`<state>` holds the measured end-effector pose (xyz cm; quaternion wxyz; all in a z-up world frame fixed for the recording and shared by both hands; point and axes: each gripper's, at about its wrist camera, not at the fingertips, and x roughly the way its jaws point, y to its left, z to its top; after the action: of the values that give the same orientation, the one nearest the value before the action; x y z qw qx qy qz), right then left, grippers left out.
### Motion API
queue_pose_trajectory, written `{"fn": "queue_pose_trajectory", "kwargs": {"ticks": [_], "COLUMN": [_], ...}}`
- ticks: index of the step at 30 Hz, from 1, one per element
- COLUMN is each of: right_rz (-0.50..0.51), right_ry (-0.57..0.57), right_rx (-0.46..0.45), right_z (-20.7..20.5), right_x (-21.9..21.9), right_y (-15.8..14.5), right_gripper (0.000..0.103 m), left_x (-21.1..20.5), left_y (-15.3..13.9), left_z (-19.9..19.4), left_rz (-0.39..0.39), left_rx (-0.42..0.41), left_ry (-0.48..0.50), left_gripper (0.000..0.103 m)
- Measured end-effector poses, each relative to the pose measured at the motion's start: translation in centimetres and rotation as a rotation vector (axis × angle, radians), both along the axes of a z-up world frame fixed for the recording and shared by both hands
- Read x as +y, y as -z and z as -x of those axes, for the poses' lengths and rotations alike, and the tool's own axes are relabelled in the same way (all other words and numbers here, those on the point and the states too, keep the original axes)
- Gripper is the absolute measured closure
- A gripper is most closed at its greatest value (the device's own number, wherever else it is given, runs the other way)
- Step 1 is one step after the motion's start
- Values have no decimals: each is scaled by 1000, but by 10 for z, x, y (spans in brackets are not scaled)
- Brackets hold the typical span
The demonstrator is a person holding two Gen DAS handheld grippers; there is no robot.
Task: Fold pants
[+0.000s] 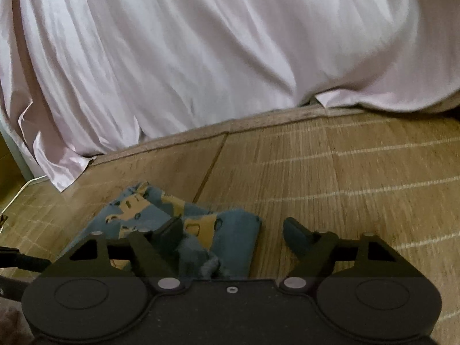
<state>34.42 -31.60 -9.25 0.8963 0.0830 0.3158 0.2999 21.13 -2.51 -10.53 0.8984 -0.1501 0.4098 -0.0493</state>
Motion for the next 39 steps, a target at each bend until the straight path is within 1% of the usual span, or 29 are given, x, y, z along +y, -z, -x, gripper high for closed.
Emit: {"fn": "queue_pose_trajectory", "kwargs": {"ticks": [1, 3, 5, 6, 7, 8, 12, 14, 18, 19, 21, 22, 24, 27, 28, 29, 31, 33, 37, 38, 39], "right_rz": [0, -6, -5, 7, 17, 23, 39, 40, 46, 47, 57, 66, 76, 74, 73, 68, 67, 77, 90, 102, 115], "right_ry": [2, 7, 22, 23, 20, 15, 21, 33, 45, 48, 61, 66, 65, 63, 62, 54, 46, 42, 40, 43, 46], "right_rx": [-1, -3, -6, -10, -15, -20, -28, -20, -22, -21, -24, -29, -34, -31, -31, -28, -25, -30, -38, -46, -54], "right_z": [1, 2, 4, 5, 7, 8, 11, 11, 12, 13, 14, 15, 16, 15, 16, 15, 16, 17, 18, 19, 20], "right_x": [0, 0, 1, 3, 5, 6, 9, 9, 9, 9, 11, 12, 14, 14, 14, 14, 16, 18, 20, 21, 22], "right_y": [1, 1, 2, 2, 2, 2, 1, 1, 1, 1, 1, 0, 0, 1, 1, 1, 1, 1, 1, 0, -1], "right_gripper": [31, 39, 51, 54, 60, 62, 63, 62, 61, 60, 53, 48, 48, 48, 53, 60, 64, 68, 81, 85, 87], "left_x": [0, 0, 1, 2, 3, 3, 1, 1, 3, 4, 5, 5, 4, 4, 4, 3, 3, 3, 3, 3, 3], "left_y": [0, 2, 3, 2, 2, 2, 3, 4, 7, 8, 8, 8, 8, 8, 8, 8, 8, 8, 9, 9, 8], "left_z": [-1, -4, -5, -5, -4, -4, -6, -7, -9, -9, -9, -9, -8, -8, -8, -9, -9, -9, -9, -9, -9], "left_rz": [18, 38, 54, 59, 62, 61, 32, 22, 35, 37, 33, 27, 15, 2, -3, -7, -11, -20, -36, -41, -50], "left_rx": [1, 17, 28, 26, 26, 30, 46, 57, 85, 87, 89, 90, 94, 99, 100, 101, 101, 103, 106, 107, 106], "left_ry": [0, 0, -16, -26, -32, -38, -44, -47, -62, -64, -63, -63, -63, -64, -64, -63, -61, -58, -52, -50, -47], "left_gripper": [6, 14, 17, 18, 19, 21, 24, 24, 24, 25, 30, 31, 36, 41, 41, 42, 43, 46, 50, 53, 57]}}
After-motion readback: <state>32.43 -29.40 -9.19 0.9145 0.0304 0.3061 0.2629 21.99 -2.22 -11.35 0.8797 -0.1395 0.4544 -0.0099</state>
